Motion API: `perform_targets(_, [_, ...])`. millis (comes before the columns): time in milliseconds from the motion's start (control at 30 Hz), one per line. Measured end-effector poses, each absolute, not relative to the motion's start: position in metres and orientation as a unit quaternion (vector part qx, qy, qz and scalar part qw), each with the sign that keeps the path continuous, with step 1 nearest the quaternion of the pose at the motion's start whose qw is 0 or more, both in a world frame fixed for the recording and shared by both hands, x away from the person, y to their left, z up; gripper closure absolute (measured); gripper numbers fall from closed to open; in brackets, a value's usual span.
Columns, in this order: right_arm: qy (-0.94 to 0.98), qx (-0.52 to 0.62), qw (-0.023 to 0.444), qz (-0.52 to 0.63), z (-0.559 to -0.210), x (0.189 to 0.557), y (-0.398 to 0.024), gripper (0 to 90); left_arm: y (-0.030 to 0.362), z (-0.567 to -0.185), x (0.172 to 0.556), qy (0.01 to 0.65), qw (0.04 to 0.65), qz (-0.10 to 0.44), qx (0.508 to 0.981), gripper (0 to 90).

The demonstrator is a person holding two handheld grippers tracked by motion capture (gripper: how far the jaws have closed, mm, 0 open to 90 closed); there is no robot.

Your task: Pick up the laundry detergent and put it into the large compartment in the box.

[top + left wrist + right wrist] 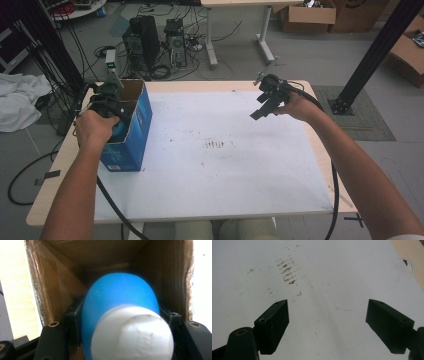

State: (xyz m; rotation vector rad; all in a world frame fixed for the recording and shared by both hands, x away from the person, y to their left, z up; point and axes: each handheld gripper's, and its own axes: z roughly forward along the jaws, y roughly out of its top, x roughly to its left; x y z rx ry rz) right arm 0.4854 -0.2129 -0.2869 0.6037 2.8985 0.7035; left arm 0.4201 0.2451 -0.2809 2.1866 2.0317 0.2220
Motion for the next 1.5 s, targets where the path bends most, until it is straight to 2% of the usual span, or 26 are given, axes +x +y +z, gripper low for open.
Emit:
perform_targets(300, [0.952, 0.195, 0.049, 0.232, -0.288, 0.484, -0.212, 18.7, 0.252, -0.282, 0.418, 0.686, 0.09, 0.07, 0.718, 37.0])
perform_targets(733, [0.952, 0.195, 0.047, 0.231, -0.288, 0.483, -0.211, 18.7, 0.257, -0.275, 0.415, 0.693, 0.108, 0.059, 0.71, 30.2])
perform_targets(900, [0.951, 0.196, 0.048, 0.232, -0.287, 0.482, -0.213, 18.7, 0.257, -0.272, 0.413, 0.695, 0.112, 0.061, 0.707, 30.2])
perform_targets(1500, [0.951, 0.194, 0.052, 0.236, -0.283, 0.478, -0.214, 18.7, 0.264, -0.241, 0.403, 0.692, 0.131, 0.078, 0.705, 25.8])
